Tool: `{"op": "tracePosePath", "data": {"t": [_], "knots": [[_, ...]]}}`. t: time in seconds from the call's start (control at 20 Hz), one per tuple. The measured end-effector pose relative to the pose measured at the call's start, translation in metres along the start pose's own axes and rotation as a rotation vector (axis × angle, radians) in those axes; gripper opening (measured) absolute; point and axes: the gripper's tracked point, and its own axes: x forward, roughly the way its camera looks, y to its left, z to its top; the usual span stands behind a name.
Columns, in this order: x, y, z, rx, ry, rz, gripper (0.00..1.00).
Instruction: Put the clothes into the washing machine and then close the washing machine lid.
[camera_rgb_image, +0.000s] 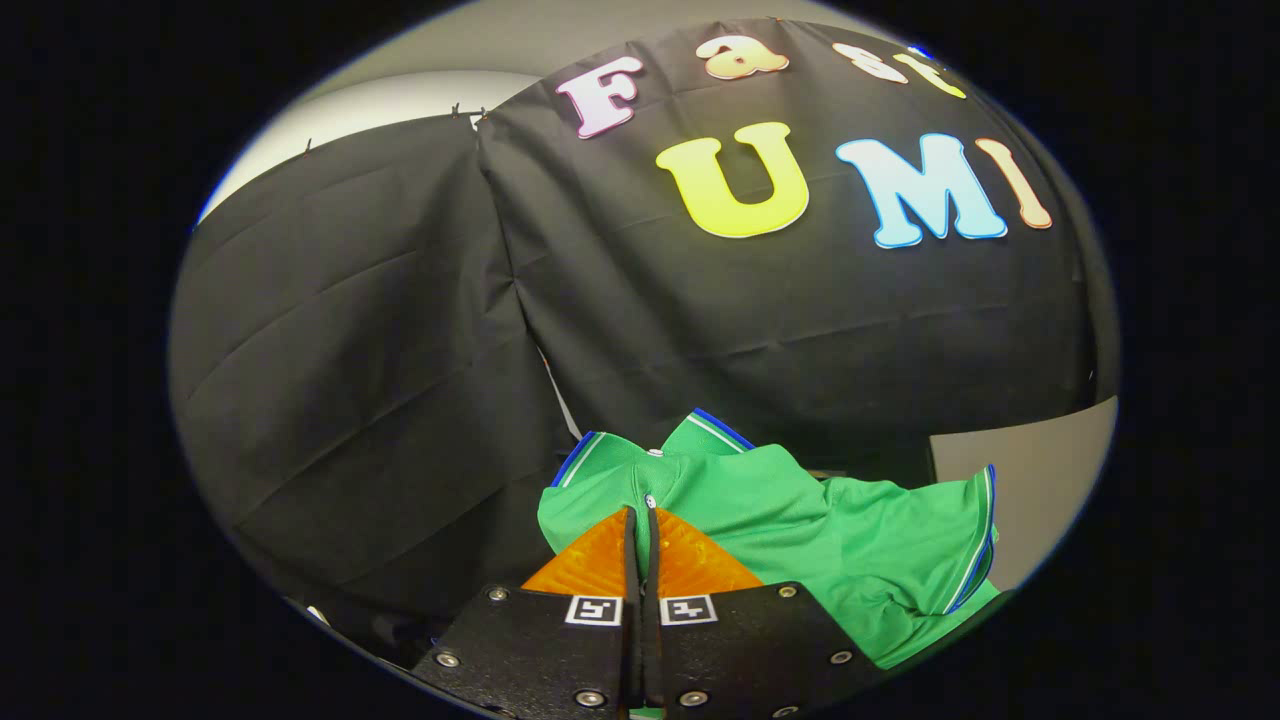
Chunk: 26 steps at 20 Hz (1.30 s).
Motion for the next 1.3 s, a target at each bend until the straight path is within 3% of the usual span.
{"op": "tracePosePath", "data": {"t": [0.65,1.0,1.3], "knots": [[0.065,0.048,-0.061,0.022,0.054,0.042,0.0],[0.101,0.027,-0.116,-0.065,0.12,-0.055,0.0],[0.118,0.011,-0.141,-0.065,0.141,-0.091,0.0]]}}
